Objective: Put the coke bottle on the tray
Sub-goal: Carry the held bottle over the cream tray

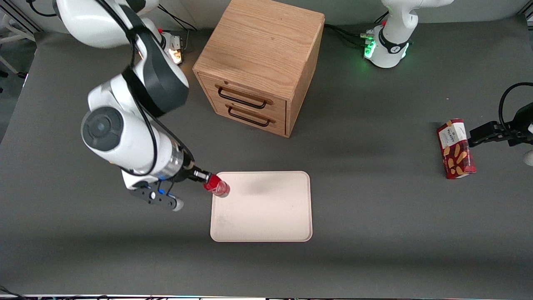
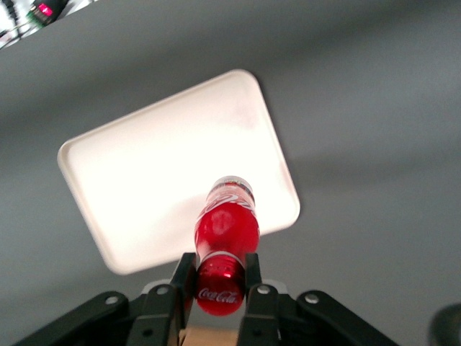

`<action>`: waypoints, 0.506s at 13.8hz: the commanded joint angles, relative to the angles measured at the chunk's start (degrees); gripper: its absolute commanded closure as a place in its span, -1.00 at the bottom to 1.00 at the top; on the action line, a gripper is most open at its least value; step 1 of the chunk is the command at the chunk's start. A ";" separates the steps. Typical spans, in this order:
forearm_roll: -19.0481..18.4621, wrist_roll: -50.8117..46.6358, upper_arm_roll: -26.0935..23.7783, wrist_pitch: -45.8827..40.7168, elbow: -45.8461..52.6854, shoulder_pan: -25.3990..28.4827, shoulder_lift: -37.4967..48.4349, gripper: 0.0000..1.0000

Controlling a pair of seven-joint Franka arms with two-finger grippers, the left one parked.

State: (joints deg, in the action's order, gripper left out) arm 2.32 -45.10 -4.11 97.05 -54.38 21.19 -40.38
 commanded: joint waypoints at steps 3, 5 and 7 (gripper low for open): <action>-7.68 1.95 -0.29 7.26 2.96 0.34 -7.59 1.00; -7.59 1.51 -0.38 8.51 2.96 0.43 -8.31 1.00; -7.50 1.68 -0.46 10.08 2.62 0.52 -8.66 1.00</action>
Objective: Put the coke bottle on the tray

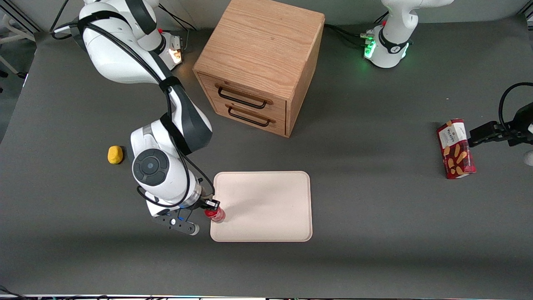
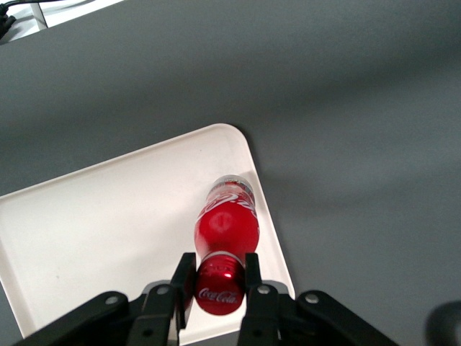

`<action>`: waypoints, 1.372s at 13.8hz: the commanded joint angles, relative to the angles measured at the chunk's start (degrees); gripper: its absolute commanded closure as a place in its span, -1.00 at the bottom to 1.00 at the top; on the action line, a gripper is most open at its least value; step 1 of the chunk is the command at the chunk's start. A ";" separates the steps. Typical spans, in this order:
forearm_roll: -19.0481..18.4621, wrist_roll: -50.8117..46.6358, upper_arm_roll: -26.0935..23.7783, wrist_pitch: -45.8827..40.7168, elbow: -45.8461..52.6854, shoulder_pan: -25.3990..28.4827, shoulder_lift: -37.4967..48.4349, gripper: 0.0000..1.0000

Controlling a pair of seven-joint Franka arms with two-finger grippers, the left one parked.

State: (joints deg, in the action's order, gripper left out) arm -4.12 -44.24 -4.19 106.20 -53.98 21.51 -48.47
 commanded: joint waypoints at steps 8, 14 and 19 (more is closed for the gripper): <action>-0.36 1.35 -2.04 2.52 -1.56 0.38 -1.10 1.00; 0.60 1.35 -1.96 1.91 -1.91 -0.06 1.17 -1.00; 0.69 4.59 -2.14 -12.11 -2.88 -2.61 11.01 -1.00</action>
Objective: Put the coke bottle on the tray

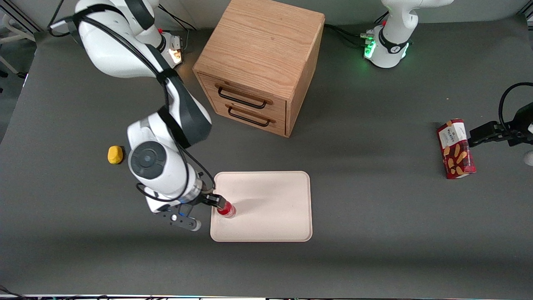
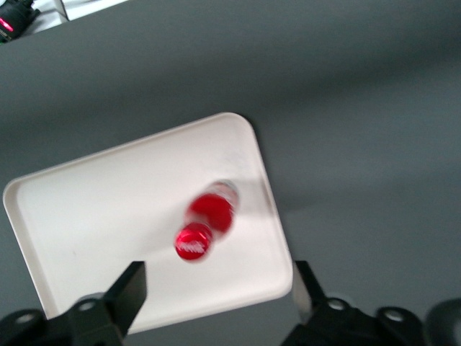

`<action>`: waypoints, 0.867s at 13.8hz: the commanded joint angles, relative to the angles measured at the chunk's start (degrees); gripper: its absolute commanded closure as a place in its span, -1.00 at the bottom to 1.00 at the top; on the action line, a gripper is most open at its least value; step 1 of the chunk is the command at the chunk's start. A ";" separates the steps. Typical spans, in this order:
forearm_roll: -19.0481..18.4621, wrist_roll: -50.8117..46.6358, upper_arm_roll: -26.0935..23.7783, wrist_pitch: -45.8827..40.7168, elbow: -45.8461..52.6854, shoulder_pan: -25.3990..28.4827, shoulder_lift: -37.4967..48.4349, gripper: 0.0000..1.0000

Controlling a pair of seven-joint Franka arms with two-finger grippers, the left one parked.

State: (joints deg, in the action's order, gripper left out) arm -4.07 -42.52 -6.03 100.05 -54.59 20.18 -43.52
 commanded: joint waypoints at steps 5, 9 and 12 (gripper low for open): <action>4.68 4.46 -0.65 -21.72 -4.38 -4.53 19.58 -1.00; 4.95 19.28 -0.65 -27.62 -11.93 -10.67 30.66 -1.00; 4.43 31.23 -0.21 -27.81 -18.52 -16.29 36.91 -1.00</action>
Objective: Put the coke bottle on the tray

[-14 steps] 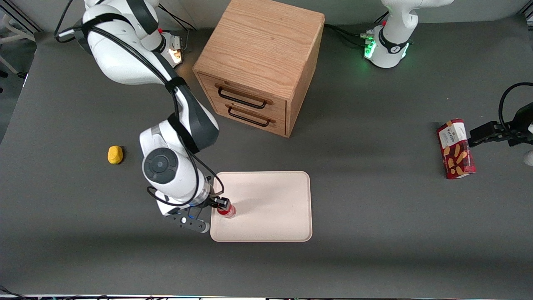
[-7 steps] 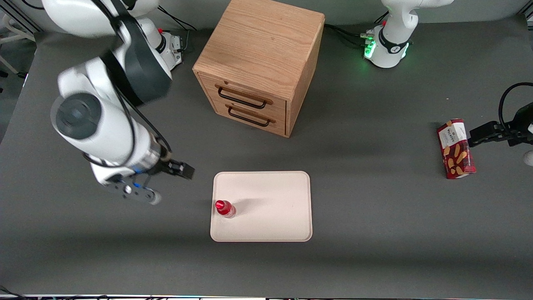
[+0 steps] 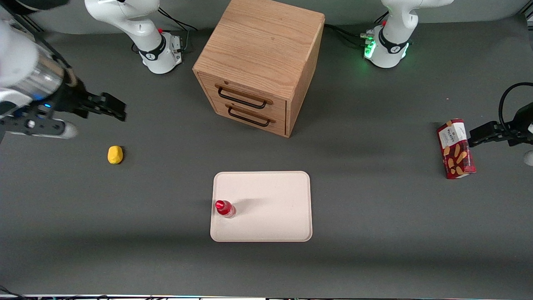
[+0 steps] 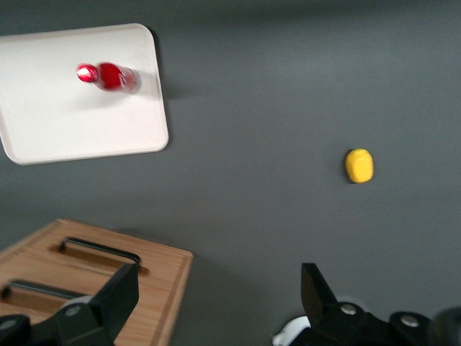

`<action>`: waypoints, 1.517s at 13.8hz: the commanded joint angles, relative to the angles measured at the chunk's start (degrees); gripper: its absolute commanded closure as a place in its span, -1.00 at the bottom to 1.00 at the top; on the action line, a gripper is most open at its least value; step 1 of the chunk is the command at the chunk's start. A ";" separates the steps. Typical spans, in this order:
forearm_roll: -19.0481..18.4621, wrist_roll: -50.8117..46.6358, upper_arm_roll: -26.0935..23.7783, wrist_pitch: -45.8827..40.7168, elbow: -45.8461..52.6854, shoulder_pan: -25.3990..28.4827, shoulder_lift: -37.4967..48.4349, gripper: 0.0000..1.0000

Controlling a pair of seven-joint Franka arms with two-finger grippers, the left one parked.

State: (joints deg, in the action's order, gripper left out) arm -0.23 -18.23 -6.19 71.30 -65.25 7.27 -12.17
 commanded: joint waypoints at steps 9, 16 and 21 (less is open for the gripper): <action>0.49 18.14 5.05 17.63 -27.38 -8.59 13.58 -1.00; 1.02 22.35 3.47 22.75 -25.20 -12.11 11.03 -1.00; 0.58 22.36 6.70 21.96 -22.82 -9.92 11.21 -1.00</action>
State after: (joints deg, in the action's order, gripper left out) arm -0.15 2.60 -1.51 93.74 -88.63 -3.95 -1.45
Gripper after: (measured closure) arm 0.000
